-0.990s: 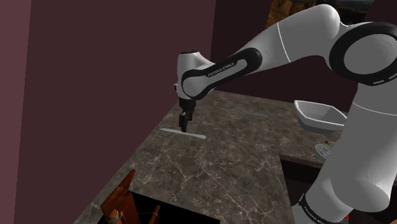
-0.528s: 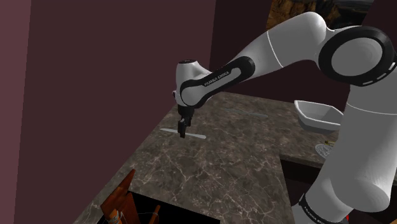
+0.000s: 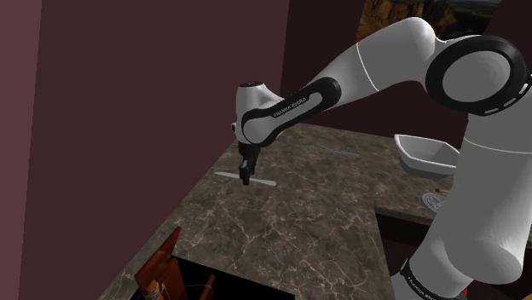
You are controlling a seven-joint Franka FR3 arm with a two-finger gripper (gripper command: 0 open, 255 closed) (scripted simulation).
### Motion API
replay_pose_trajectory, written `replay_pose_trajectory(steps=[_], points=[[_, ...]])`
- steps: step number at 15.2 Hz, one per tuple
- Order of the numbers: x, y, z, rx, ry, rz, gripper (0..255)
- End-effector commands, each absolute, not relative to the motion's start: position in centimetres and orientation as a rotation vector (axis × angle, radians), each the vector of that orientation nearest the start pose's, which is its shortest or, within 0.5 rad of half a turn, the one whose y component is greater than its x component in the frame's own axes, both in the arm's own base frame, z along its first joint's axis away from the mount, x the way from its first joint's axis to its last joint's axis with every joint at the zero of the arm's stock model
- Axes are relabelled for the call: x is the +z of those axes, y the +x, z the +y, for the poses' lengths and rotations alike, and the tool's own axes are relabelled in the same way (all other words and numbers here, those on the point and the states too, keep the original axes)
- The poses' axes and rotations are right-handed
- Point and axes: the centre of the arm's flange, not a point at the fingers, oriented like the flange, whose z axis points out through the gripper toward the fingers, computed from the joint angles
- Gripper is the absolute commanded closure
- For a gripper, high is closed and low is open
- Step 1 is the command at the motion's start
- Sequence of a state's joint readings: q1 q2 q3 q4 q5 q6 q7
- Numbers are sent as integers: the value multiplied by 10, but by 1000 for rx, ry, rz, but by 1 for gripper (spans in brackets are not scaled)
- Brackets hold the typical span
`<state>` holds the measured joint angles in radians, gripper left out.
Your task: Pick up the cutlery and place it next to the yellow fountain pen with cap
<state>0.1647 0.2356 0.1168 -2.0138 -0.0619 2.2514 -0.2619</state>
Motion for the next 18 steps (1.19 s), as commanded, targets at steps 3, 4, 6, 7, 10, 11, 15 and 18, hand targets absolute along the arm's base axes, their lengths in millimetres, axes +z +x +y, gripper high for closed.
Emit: replay_pose_trajectory(steps=[3, 4, 6, 7, 10, 11, 15, 18], points=[[338, 571, 161, -7, -3031, -903, 255], [338, 571, 161, -7, -3031, -903, 255], [338, 571, 161, -7, -3031, -903, 255], [338, 571, 161, -7, -3031, -903, 255], [344, 571, 161, -7, -3031, -903, 255], [349, 571, 161, -7, -3031, -903, 255], [370, 571, 161, -7, -3031, -903, 255], [386, 571, 161, -7, -3031, -903, 255]])
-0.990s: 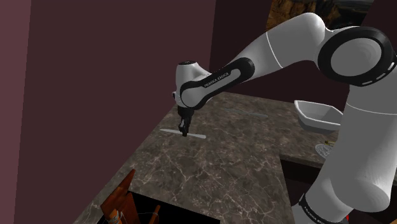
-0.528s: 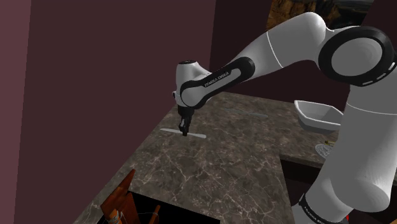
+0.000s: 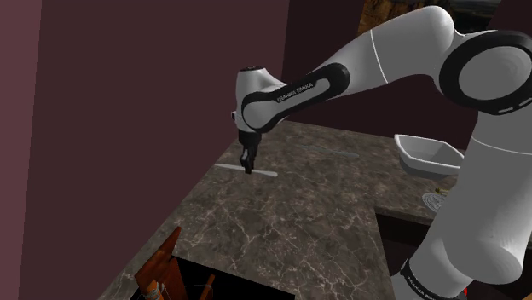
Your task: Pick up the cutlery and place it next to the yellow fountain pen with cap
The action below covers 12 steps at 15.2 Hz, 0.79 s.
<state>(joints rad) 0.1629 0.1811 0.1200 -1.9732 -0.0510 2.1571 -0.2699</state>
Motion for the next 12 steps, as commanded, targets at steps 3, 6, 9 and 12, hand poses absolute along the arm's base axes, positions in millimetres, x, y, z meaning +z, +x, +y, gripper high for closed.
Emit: replay_pose_trajectory(steps=[3, 6, 9, 12], points=[[402, 571, 161, -7, -3031, -903, 255], [417, 571, 161, -7, -3031, -903, 255], [427, 563, 151, -7, -3031, -903, 255], [428, 539, 119, -7, -3031, -903, 255]])
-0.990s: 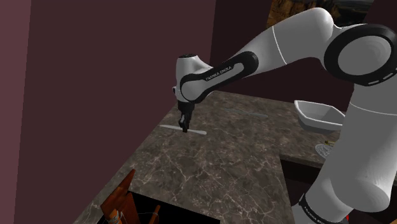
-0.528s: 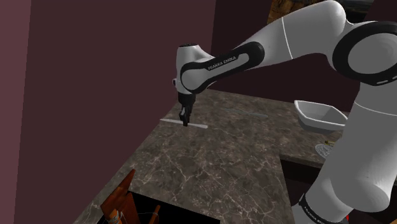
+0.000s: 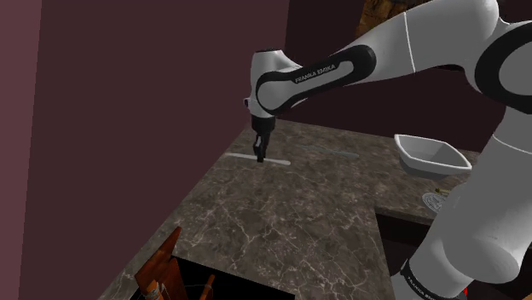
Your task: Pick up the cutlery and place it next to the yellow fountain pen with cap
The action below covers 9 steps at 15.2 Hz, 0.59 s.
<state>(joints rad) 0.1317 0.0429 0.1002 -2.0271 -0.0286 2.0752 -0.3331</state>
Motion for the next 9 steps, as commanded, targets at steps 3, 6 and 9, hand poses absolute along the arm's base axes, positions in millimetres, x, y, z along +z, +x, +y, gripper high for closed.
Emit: replay_pose_trajectory(steps=[3, 6, 9], points=[[428, 515, 87, -7, -3031, -903, 255], [428, 492, 55, -7, -3031, -903, 255], [428, 468, 24, -7, -3031, -903, 255]])
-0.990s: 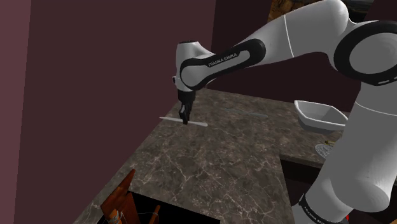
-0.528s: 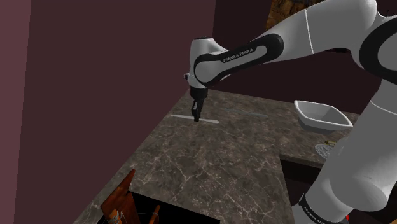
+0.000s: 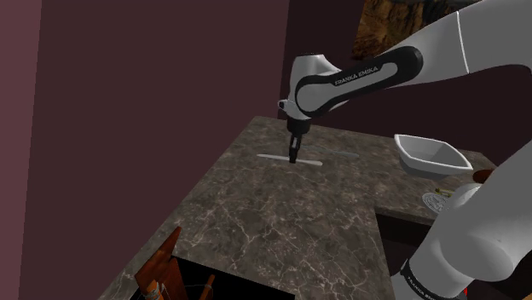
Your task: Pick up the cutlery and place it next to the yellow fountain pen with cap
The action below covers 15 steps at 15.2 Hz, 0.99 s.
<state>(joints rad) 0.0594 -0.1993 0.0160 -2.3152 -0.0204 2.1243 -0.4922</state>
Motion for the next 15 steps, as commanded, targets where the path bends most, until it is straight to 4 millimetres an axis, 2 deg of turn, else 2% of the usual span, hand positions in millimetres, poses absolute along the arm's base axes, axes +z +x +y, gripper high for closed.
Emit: replay_pose_trajectory(steps=[1, 15], points=[[428, 460, 13, -7, -3031, -903, 255], [428, 349, -135, -7, -3031, -903, 255]])
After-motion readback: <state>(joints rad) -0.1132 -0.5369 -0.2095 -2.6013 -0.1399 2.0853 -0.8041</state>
